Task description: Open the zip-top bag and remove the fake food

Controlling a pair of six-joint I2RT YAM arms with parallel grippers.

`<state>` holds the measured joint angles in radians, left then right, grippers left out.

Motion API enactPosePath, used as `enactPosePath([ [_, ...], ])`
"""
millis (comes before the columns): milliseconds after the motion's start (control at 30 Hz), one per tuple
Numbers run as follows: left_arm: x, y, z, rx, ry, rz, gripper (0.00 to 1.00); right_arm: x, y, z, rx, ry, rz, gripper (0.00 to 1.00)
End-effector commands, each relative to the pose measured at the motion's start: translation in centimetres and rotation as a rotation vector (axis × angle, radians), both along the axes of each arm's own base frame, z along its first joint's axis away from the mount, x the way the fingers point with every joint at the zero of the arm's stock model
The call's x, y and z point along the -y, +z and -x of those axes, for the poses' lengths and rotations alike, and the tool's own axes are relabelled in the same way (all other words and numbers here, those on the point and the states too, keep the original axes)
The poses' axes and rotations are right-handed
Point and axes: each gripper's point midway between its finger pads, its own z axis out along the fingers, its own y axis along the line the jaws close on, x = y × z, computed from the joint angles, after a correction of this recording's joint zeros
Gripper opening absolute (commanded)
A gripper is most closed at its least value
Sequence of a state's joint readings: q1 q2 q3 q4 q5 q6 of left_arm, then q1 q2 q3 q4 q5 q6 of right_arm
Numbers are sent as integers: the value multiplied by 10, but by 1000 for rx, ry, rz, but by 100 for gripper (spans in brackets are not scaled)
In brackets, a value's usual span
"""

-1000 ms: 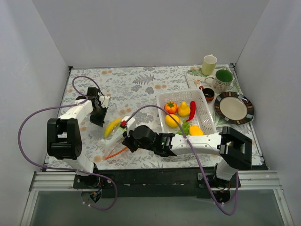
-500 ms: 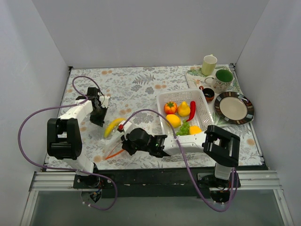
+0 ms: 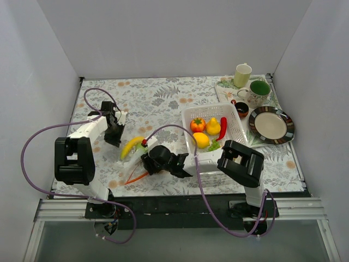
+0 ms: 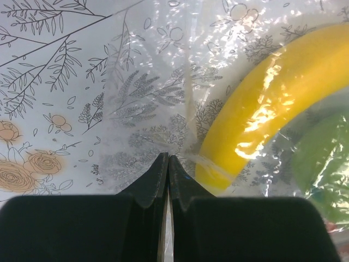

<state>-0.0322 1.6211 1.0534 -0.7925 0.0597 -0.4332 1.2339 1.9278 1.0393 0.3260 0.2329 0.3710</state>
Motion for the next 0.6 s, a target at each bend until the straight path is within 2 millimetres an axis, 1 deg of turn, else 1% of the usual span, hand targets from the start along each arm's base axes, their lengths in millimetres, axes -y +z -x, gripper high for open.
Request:
enactPosePath([
  [0,1,8,1,28,-16,5,0,-15,28,-28,112,-83,-62,77],
  [67,1,8,3,25,-16,6,0,-18,38,-35,152,-102,-82,83],
  [167,1,5,6,16,-19,5,0,-21,51,-48,218,-136,-97,87],
  [267,2,2,9,5,-28,9,0,-24,60,-61,286,-162,-102,89],
  [400,4,-1,14,-14,-40,20,0,-36,75,-70,365,-157,-143,91],
  [433,4,-3,16,-21,-47,23,0,-37,75,-75,390,-164,-136,91],
  [467,5,-3,17,-27,-49,25,0,-42,83,-77,405,-168,-150,91],
  [533,5,-5,19,-35,-63,28,0,-46,80,-82,427,-168,-139,91],
  [567,5,-5,20,-40,-67,29,0,-49,82,-84,443,-162,-137,92],
])
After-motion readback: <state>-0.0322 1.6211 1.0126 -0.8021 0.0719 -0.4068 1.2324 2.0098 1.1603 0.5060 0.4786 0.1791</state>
